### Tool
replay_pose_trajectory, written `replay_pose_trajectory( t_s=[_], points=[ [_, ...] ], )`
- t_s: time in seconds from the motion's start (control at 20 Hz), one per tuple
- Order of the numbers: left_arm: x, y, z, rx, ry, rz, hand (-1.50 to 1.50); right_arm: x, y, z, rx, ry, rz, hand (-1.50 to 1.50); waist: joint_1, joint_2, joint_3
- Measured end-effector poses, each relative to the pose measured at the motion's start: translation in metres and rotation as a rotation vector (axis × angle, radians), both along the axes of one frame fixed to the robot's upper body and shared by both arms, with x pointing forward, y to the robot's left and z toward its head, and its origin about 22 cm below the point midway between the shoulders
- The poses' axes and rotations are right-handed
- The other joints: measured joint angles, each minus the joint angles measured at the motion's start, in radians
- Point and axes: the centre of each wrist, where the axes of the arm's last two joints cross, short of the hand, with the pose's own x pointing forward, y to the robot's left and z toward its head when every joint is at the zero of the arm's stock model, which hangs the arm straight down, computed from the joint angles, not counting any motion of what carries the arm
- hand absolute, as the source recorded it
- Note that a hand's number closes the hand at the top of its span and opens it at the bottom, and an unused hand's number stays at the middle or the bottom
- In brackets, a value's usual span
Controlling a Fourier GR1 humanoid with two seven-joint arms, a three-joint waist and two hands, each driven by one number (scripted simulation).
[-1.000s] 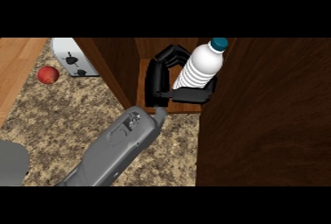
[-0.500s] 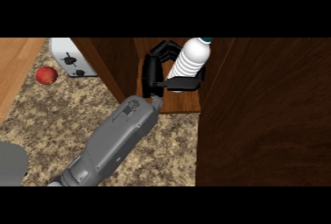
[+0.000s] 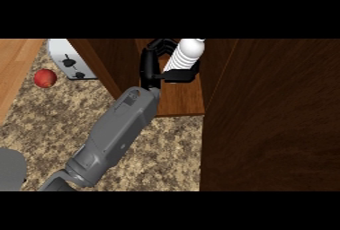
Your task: Pick up the bottled water, place it into the cabinet and close the cabinet
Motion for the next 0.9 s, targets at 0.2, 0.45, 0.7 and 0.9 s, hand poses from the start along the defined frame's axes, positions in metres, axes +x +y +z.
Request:
replay_pose_trajectory(
  t_s=[0.2, 0.45, 0.7, 0.9],
  points=[
    [0.012, 0.004, 0.001, 0.112, 0.001, 0.02, -1.5, 0.002, -0.002, 0.0, 0.0, -0.008, 0.006, -1.5, -0.003, 0.002, 0.0],
    [0.022, 0.008, 0.004, 0.197, 0.011, 0.042, -1.5, 0.005, 0.001, -0.002, 0.021, -0.015, 0.013, -1.5, -0.014, 0.006, 0.0],
    [0.027, 0.009, 0.005, 0.22, 0.026, 0.057, -1.5, 0.01, 0.002, -0.002, 0.028, -0.025, 0.014, -1.5, -0.014, 0.007, 0.0],
    [0.031, 0.013, 0.011, 0.183, 0.021, 0.037, -1.5, 0.01, 0.001, -0.002, 0.028, -0.031, 0.016, -1.5, -0.013, 0.006, 0.0]
  ],
)
